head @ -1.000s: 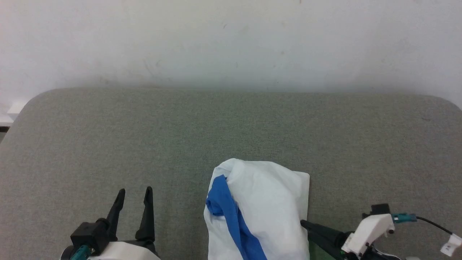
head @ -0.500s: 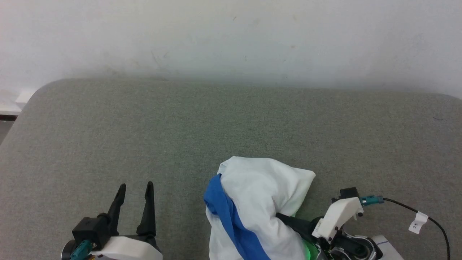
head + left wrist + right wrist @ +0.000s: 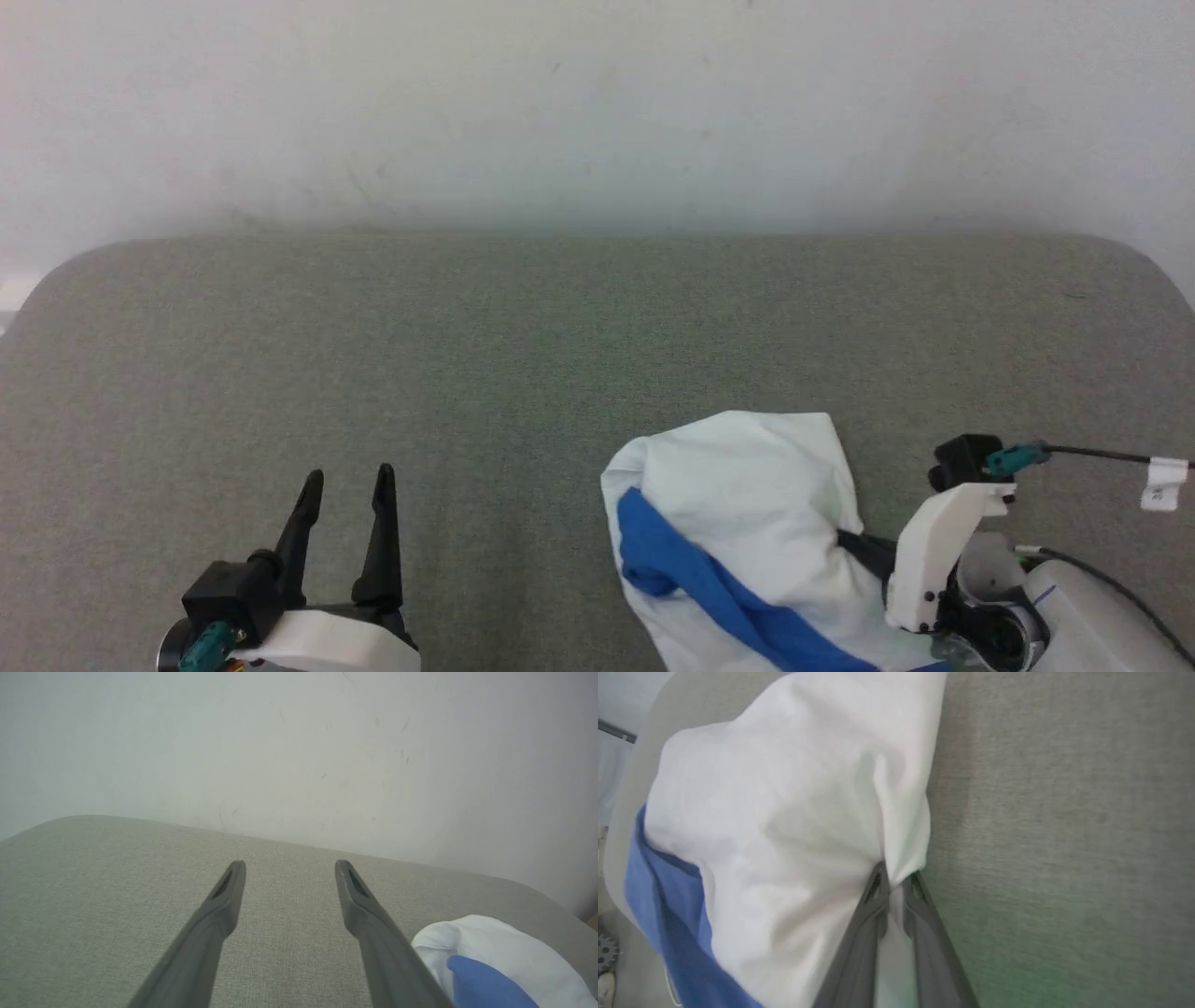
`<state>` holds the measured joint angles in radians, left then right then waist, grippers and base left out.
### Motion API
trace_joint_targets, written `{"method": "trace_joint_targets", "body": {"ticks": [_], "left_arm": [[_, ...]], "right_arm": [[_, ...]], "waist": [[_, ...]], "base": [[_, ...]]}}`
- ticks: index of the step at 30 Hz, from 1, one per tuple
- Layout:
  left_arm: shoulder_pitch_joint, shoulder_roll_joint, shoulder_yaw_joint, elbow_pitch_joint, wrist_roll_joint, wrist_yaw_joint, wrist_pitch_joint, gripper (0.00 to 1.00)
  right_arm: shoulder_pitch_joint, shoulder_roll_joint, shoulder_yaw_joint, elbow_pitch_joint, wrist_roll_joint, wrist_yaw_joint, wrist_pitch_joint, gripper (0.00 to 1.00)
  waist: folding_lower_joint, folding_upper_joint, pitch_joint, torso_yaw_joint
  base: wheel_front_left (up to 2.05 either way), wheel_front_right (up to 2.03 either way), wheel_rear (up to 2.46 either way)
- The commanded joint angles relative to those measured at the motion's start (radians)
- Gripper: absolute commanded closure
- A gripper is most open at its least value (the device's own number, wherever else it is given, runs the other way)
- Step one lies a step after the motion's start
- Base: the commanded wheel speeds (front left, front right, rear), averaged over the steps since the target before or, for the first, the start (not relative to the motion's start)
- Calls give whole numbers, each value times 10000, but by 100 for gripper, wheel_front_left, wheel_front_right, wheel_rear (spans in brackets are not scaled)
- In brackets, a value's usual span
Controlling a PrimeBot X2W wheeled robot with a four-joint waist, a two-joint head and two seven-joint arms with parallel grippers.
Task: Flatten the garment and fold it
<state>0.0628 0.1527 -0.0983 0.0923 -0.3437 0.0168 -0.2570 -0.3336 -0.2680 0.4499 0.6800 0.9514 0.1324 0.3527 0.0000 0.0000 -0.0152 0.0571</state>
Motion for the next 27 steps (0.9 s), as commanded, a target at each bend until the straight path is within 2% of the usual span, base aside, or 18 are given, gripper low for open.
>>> {"method": "trace_joint_targets", "body": {"ticks": [1,7,15,20,27], "left_arm": [[109,-72,55,-82,109,-79,-47,0],[170,-220,161,-448,240,-199,-47,0],[-352,-134,175,-1033,488,-491,-47,0],[-1018,171,-25,-1292,722,-712,12,0],[-1856,504,-204,-1612,886,-883,174,0]], "right_arm": [[-175,-367,110,-44,-498,-17,-48,100],[-409,-1426,236,-769,-2517,-17,222,100],[-482,-2444,-877,-1713,-4879,-17,576,100],[-747,-2603,-2092,-1473,-5976,-17,78,100],[-1504,-2414,-4109,-190,-7264,-17,-1360,100]], "waist": [[0,0,27,-451],[0,0,392,-1655],[0,0,1783,-3096],[0,0,2856,-3409],[0,0,4080,-3218]], "base": [[0,0,0],[0,0,0],[0,0,0],[0,0,0],[0,0,0]]}}
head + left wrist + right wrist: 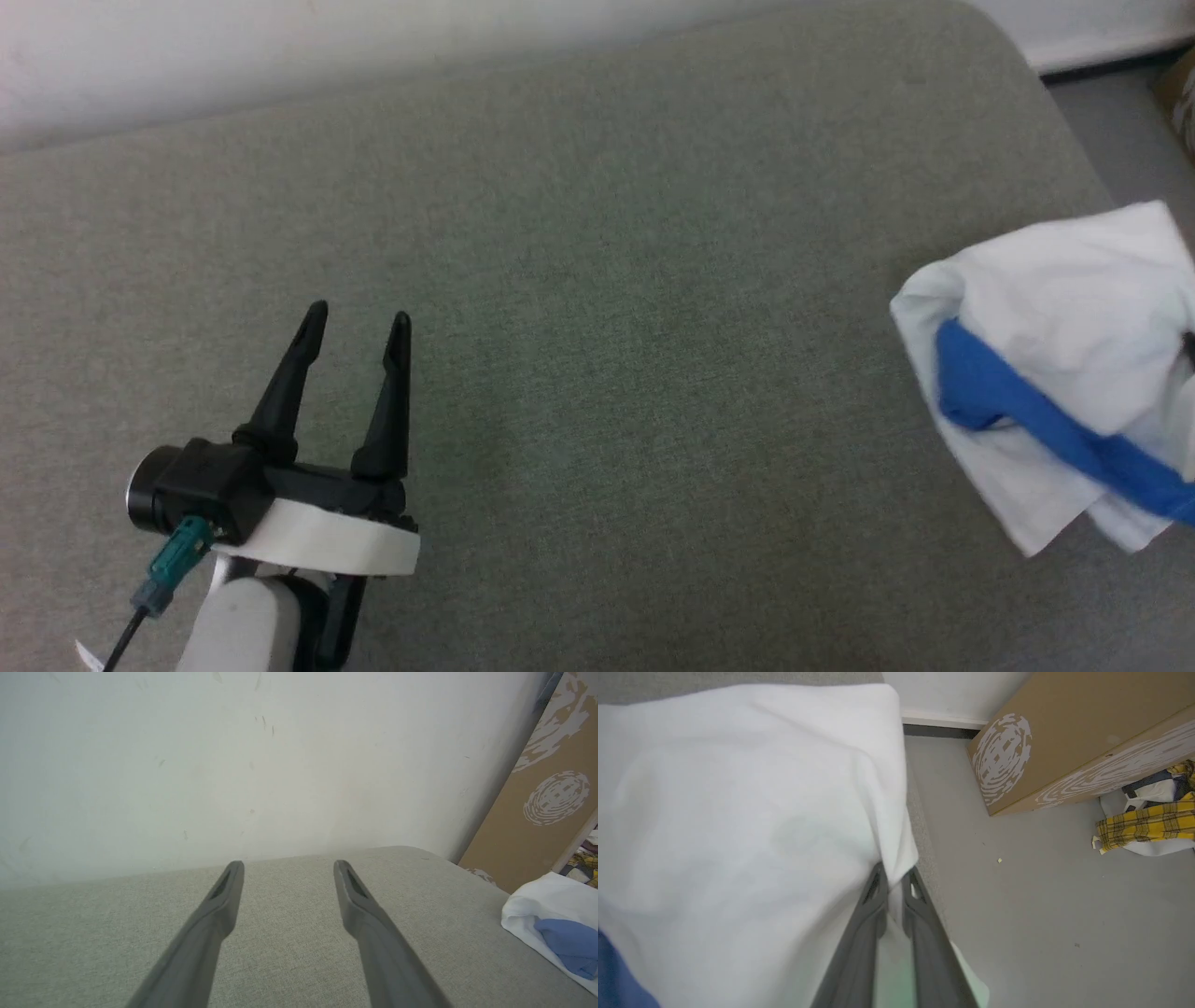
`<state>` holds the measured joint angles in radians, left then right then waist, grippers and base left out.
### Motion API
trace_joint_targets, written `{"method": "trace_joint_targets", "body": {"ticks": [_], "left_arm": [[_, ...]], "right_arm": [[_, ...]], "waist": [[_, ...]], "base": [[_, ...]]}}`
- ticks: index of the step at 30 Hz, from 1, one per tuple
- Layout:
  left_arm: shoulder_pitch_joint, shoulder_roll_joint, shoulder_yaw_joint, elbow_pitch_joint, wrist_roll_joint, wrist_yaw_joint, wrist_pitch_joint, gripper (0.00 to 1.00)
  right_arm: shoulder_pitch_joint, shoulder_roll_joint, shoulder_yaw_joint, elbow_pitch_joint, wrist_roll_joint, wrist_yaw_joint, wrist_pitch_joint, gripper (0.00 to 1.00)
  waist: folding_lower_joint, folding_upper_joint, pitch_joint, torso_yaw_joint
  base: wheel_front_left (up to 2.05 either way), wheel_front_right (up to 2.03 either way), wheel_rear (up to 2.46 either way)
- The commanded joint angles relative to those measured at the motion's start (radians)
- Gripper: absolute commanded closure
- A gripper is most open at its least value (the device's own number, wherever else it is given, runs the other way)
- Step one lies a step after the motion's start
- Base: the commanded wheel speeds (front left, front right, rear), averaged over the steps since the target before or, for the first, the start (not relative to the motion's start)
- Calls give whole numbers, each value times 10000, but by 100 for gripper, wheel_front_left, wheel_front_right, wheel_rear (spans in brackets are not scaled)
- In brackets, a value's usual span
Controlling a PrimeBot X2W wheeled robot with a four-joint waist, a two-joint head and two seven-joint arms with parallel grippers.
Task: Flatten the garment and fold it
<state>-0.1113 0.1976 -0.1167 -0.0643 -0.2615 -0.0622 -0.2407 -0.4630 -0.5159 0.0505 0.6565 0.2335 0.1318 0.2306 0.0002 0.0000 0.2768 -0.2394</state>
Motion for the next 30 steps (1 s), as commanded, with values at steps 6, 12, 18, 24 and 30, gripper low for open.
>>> {"method": "trace_joint_targets", "body": {"ticks": [6,12,18,24,30], "left_arm": [[-418,109,-51,-15,26,-125,-12,0],[-478,60,-25,232,-56,-116,-84,0],[-234,-214,9,545,-220,-80,-164,0],[433,-483,209,863,-304,115,-199,0],[887,-685,344,977,-220,256,-207,0]], "right_arm": [[-738,556,-1762,1133,-1402,-11,-1316,57],[-796,1008,-3375,2188,-2769,-11,-1461,0],[-141,1260,-4992,1784,-3967,-11,-2546,0],[896,2090,-5018,361,-4005,-11,-3704,0],[2397,3196,-3688,-2146,-3361,-11,-3718,0]], "waist": [[-2,0,1575,-22],[-2,0,1294,163],[-2,0,361,369],[-2,0,-840,580],[-2,0,-1663,1188]], "base": [[0,0,0],[0,0,0],[0,0,0],[0,0,0],[0,0,0]]}}
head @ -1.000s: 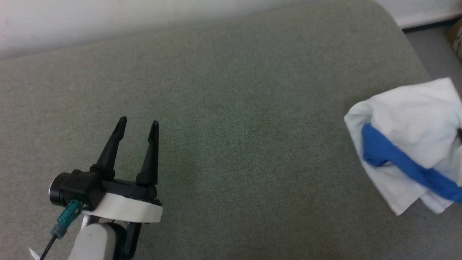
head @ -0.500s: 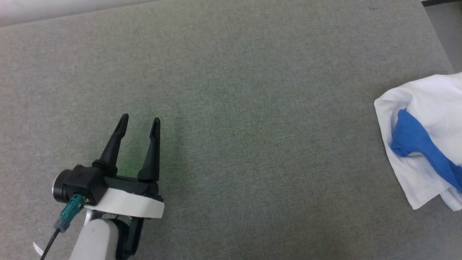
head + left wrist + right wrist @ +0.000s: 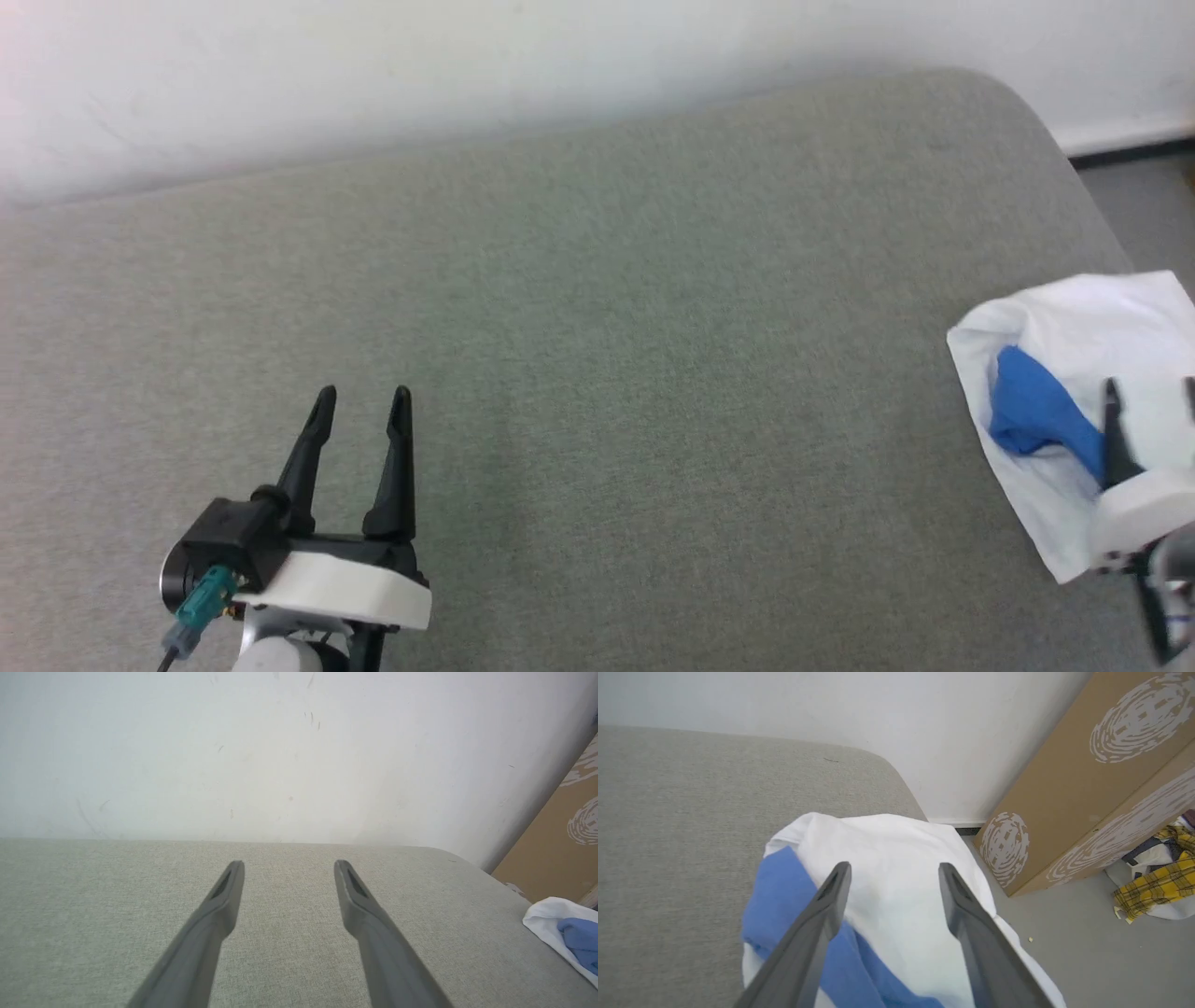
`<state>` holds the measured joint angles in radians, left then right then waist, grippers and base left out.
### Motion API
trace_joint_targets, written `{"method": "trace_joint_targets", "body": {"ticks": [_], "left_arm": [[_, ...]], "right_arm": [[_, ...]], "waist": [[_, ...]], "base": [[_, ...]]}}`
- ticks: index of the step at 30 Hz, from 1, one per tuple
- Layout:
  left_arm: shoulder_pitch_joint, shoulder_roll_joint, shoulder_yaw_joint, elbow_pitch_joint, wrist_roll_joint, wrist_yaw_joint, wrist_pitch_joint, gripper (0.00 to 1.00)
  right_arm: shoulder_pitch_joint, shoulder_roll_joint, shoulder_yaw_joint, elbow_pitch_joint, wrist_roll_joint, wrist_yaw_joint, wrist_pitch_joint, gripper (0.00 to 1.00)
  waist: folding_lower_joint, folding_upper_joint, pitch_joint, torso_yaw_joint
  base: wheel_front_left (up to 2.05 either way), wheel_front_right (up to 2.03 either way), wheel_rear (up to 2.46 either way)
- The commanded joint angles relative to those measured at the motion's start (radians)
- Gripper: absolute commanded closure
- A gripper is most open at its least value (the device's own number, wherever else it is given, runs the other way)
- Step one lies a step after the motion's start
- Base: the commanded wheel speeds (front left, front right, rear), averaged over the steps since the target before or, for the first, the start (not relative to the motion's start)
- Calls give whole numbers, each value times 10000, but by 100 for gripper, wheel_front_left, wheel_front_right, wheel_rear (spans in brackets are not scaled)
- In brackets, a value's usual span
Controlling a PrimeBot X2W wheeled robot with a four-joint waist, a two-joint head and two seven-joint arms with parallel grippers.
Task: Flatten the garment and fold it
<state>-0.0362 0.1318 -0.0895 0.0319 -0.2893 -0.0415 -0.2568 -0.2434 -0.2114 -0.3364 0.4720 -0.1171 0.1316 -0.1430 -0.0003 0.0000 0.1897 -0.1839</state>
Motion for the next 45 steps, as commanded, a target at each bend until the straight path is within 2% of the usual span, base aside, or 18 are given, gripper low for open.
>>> {"method": "trace_joint_targets", "body": {"ticks": [1,7,15,25,42,43,45], "left_arm": [[202,-62,105,30,68,63,-46,0],[533,-193,395,106,137,109,-47,0],[755,-58,914,345,343,38,-48,0],[1241,73,1077,681,548,-238,-49,0],[1553,52,873,1127,926,-343,-49,0],[1545,51,868,1140,927,-350,-49,100],[1414,19,884,1112,870,-282,18,100]], "right_arm": [[430,312,446,-707,313,-9,89,0],[1422,1114,1839,-2785,1087,-9,694,0],[2004,1513,2858,-4196,1745,-9,893,0],[3651,1607,3004,-5690,2397,-9,1097,0],[4457,1611,3006,-6345,2355,-9,1340,0],[4462,1611,2995,-6358,2333,-9,1337,100],[4345,1574,3015,-6284,2378,-2,1335,100]], "waist": [[3,0,-917,762],[3,0,-1340,1517],[3,0,-1557,2161],[3,0,-1905,2015],[3,0,-2076,1757],[3,0,-2076,1759],[3,0,-2077,1757]], "base": [[0,0,0],[0,0,0],[0,0,0],[0,0,0],[0,0,0],[0,0,0],[0,0,0]]}}
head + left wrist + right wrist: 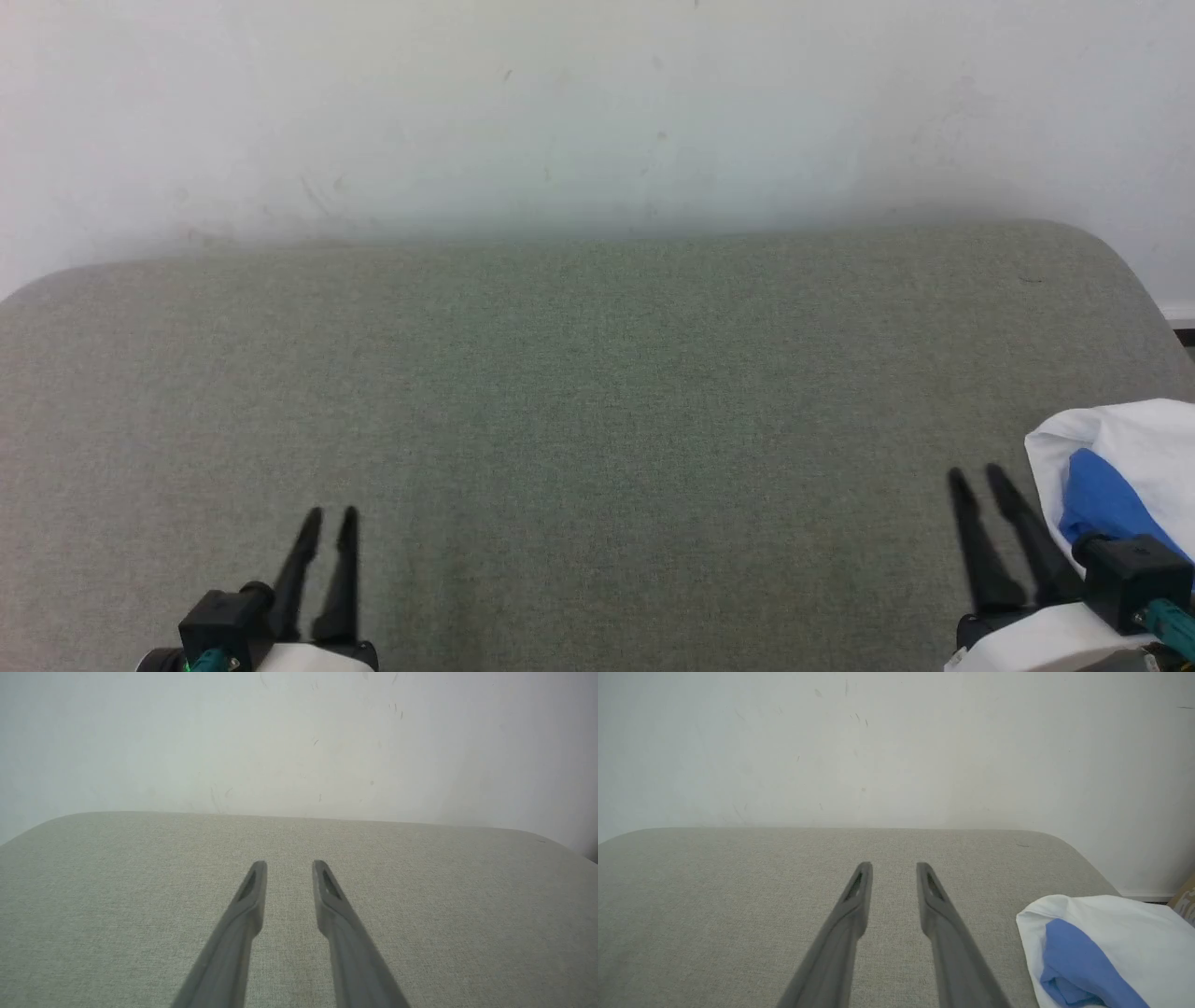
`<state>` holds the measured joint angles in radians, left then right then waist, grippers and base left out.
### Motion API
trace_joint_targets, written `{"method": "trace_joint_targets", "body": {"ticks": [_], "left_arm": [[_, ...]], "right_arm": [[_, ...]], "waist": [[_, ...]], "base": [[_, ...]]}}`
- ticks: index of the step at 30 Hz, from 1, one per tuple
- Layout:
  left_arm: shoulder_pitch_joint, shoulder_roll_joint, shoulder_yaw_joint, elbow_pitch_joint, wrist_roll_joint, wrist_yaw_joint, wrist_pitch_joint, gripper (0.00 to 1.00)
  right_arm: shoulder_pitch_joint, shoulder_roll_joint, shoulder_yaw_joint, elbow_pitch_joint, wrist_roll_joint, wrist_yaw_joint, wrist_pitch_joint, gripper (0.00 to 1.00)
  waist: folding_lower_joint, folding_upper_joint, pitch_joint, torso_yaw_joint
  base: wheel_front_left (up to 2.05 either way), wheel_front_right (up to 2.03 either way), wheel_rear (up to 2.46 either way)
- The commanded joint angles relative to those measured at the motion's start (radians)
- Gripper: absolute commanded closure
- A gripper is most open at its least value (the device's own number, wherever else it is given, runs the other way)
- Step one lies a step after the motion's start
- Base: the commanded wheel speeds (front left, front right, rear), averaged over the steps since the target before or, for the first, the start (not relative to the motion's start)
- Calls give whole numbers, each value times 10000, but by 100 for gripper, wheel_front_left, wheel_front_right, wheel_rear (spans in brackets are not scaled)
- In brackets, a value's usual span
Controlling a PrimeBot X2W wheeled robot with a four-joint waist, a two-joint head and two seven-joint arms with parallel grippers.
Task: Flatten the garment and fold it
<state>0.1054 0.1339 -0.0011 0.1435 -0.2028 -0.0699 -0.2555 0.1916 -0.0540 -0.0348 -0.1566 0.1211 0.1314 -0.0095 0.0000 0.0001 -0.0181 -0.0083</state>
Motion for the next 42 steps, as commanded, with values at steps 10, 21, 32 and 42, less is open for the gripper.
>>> {"method": "trace_joint_targets", "body": {"ticks": [10,21,32,42], "left_arm": [[-86,-69,1,-118,167,58,209,100],[-179,-142,2,-244,345,119,433,100],[-271,-216,3,-370,523,180,658,100],[-356,-283,4,-485,685,236,862,100]], "right_arm": [[-158,3,27,127,-100,-1,8,100],[-326,6,58,265,-206,-1,16,100],[-494,10,88,403,-312,-2,24,100],[-648,13,116,528,-409,-3,32,100]], "waist": [[0,-1,15,7],[0,-1,31,14],[0,-1,47,21],[0,-1,61,28]], "base": [[0,0,0],[0,0,0],[0,0,0],[0,0,0]]}}
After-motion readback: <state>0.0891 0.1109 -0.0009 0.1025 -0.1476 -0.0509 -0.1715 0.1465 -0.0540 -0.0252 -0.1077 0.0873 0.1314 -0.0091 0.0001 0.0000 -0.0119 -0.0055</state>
